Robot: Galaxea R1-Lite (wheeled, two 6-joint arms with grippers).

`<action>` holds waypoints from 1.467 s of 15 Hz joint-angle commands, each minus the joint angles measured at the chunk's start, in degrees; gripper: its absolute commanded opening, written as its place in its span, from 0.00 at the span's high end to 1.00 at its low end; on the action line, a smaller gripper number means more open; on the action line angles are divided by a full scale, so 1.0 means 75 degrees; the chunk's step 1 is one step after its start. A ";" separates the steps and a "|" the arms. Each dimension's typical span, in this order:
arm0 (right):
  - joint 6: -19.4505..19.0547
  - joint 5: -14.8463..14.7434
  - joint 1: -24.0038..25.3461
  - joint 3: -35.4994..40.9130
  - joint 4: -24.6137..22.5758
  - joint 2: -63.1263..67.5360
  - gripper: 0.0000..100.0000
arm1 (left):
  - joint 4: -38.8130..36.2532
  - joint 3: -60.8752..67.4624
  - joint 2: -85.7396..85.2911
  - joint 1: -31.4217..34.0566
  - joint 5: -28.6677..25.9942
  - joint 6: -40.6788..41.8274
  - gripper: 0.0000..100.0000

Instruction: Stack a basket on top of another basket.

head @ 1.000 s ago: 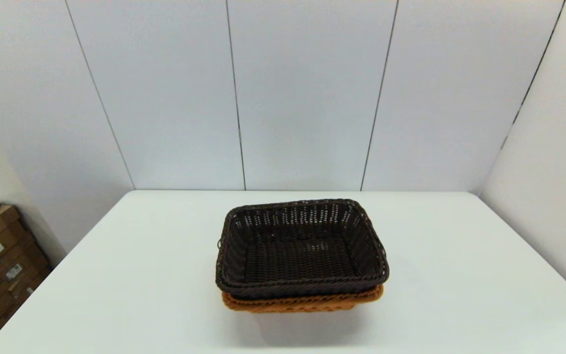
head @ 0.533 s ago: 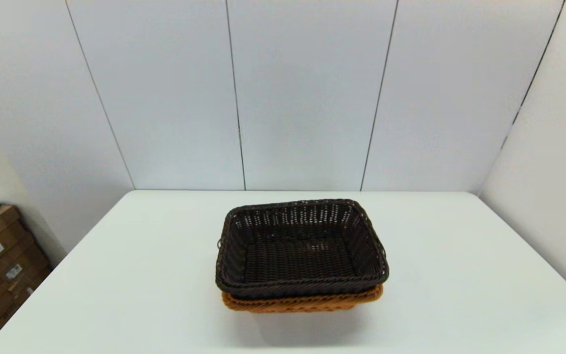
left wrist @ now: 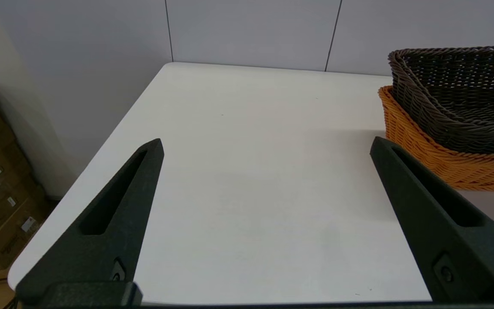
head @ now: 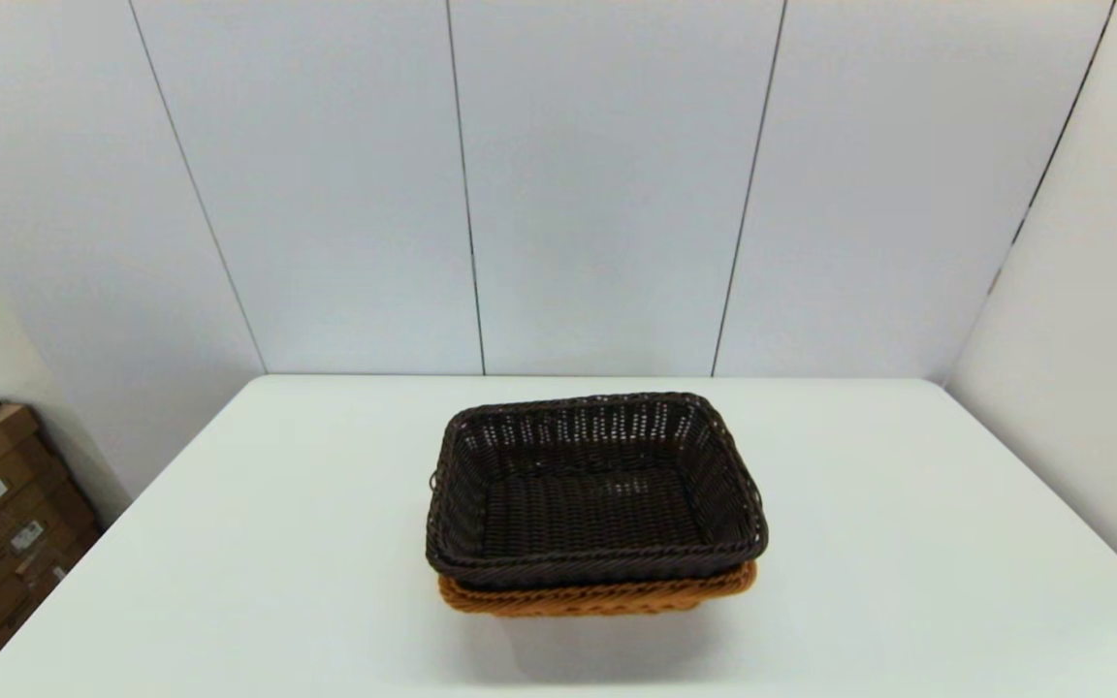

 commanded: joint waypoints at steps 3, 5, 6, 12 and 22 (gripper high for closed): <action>-0.0380 -0.0490 -0.0001 0.5283 -0.6919 -0.0114 0.00 | -0.0002 0.0000 0.0010 0.0001 0.0004 -0.0005 0.00; -0.0462 -0.0478 -0.0001 0.5998 -0.7540 -0.0114 0.00 | -0.0002 0.0000 0.0010 0.0001 0.0004 -0.0005 0.00; -0.0509 -0.0467 0.0010 0.6186 -0.7633 -0.0114 0.00 | -0.0002 0.0000 0.0010 0.0001 0.0004 -0.0005 0.00; -0.0368 -0.0513 0.0010 0.6596 -0.8313 -0.0114 0.00 | -0.0002 0.0000 0.0010 0.0001 0.0004 -0.0005 0.00; -0.0063 -0.0537 -0.0001 0.6596 -0.8325 -0.0114 0.00 | -0.0002 0.0000 0.0010 0.0001 0.0004 -0.0005 0.00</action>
